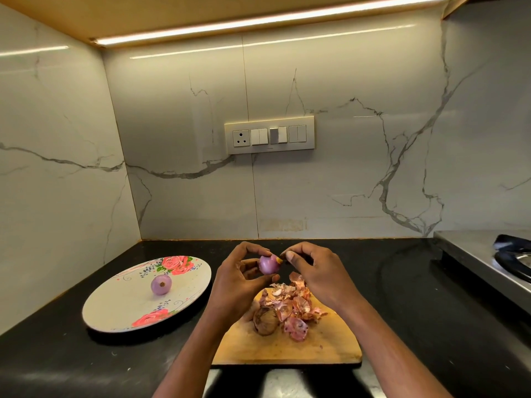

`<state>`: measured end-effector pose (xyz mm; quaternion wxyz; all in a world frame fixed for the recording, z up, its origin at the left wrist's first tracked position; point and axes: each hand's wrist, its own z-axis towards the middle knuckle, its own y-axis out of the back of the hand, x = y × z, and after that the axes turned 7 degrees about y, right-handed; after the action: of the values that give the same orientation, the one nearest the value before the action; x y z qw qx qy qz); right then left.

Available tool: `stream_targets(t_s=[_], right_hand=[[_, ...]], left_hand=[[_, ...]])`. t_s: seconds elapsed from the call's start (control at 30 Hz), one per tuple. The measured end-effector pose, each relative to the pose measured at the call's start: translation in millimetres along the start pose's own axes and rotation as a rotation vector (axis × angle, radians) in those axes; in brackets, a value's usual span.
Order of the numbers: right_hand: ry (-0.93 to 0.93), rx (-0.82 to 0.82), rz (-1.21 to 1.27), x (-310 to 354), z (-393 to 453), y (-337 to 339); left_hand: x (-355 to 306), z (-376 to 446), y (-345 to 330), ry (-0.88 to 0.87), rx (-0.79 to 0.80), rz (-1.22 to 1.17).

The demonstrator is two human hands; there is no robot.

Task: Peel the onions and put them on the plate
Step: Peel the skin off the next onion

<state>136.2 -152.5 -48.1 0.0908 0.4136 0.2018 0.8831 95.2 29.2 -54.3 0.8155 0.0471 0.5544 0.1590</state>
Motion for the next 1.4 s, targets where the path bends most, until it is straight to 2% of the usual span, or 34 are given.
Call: stream_targets(t_s=[0.17,0.3,0.5,0.67,0.9,1.07,1.2,1.4], right_hand=[[0.094,0.032,-0.132,2,-1,4],[0.15,-0.015,-0.229,2,-3,3],[0.272,-0.047,-0.425,2,-5,1],[0.264,-0.103,-0.45,4,-7,0],[0.195,-0.18,-0.412,10,-7,-5],[0.143,-0.141,-0.293,11,-5,-11],[0.163,-0.151,-0.295,7,-4,-7],[0.193,-0.128,-0.399,5,-5,-5]], left_hand=[[1,2,2,0.011,-0.004,0.0],[3,2,0,0.013,0.014,0.005],[-3,2,-1,0.13,0.032,0.015],[0,1,-1,0.196,0.124,-0.017],[-4,0,-1,0.058,0.001,-0.049],[0,1,1,-0.052,-0.046,-0.033],[-5,1,-1,0.02,-0.039,-0.048],[-6,0,-1,0.11,0.056,-0.024]])
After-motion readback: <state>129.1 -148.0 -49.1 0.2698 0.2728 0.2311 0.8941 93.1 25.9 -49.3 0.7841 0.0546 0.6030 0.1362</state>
